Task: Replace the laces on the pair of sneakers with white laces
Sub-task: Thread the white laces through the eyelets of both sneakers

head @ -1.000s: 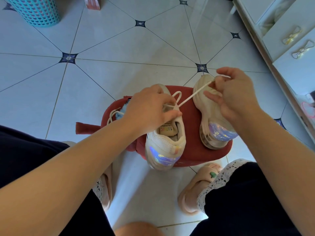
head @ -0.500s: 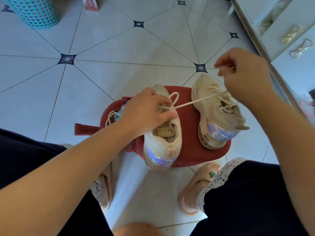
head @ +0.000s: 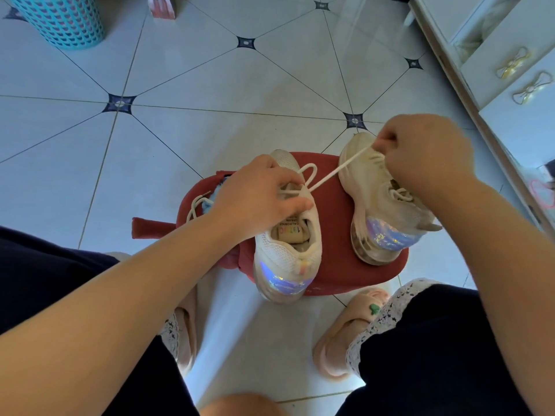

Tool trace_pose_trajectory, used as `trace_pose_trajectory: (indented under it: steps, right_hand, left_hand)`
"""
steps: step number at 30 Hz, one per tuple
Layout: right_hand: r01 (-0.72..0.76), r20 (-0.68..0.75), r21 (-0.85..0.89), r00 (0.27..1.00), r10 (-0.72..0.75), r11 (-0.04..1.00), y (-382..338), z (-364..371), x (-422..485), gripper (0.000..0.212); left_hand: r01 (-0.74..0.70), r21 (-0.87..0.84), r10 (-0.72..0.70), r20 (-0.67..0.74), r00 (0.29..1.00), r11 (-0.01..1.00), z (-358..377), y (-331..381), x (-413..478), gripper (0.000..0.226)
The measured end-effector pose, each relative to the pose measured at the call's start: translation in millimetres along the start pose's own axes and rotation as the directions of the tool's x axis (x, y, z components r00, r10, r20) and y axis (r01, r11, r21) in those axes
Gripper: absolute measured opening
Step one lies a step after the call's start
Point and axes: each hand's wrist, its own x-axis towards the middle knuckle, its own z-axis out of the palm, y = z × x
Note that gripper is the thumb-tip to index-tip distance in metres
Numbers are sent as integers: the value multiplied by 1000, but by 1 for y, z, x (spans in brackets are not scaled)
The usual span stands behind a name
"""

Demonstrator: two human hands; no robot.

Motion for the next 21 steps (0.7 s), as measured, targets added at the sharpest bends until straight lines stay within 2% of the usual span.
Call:
trace_pose_trajectory:
  steps: [1, 4, 8, 9, 12, 14, 15, 18, 20, 21]
  right_hand:
    - [-21, 5, 10, 1000, 21, 1000, 2, 1, 0, 15]
    - [34, 110, 181, 992, -55, 983, -3, 9, -5, 9]
    - [-7, 180, 471, 980, -89, 882, -19, 9, -11, 14]
    - [-2, 222, 498, 967, -125, 867, -24, 11, -15, 18]
    - [83, 318, 407, 921, -226, 910, -41, 25, -26, 27]
    - [34, 324, 411, 929, -181, 911, -46, 31, -28, 28]
    - [-32, 328, 471, 934, -141, 882, -47, 33, -29, 29]
    - [-230, 358, 672, 933, -37, 704, -48, 37, -33, 20]
    - [-258, 348, 707, 938, -5, 659, -51, 37, -34, 9]
    - [-240, 318, 697, 948, 9, 676, -50, 36, -31, 9]
  left_hand:
    - [0, -2, 0, 3, 1000, 1000, 1, 0, 0, 42]
    - [6, -15, -6, 3, 1000, 1000, 2, 0, -1, 40]
    - [0, -26, -1, -21, 1000, 1000, 2, 1, -1, 39]
    - [-7, -21, 6, -24, 1000, 1000, 3, 1, -1, 40]
    - [-26, 9, 26, -30, 999, 1000, 2, 2, 0, 42]
    - [-30, 16, 30, -30, 999, 999, 2, 2, 0, 43]
    - [-33, 16, 34, -30, 999, 999, 2, 2, 0, 43]
    - [-44, 11, 44, -38, 998, 999, 2, 3, 0, 42]
    - [-45, 10, 45, -37, 998, 999, 2, 3, -1, 41]
    - [-44, 5, 44, -36, 998, 999, 2, 2, -1, 41]
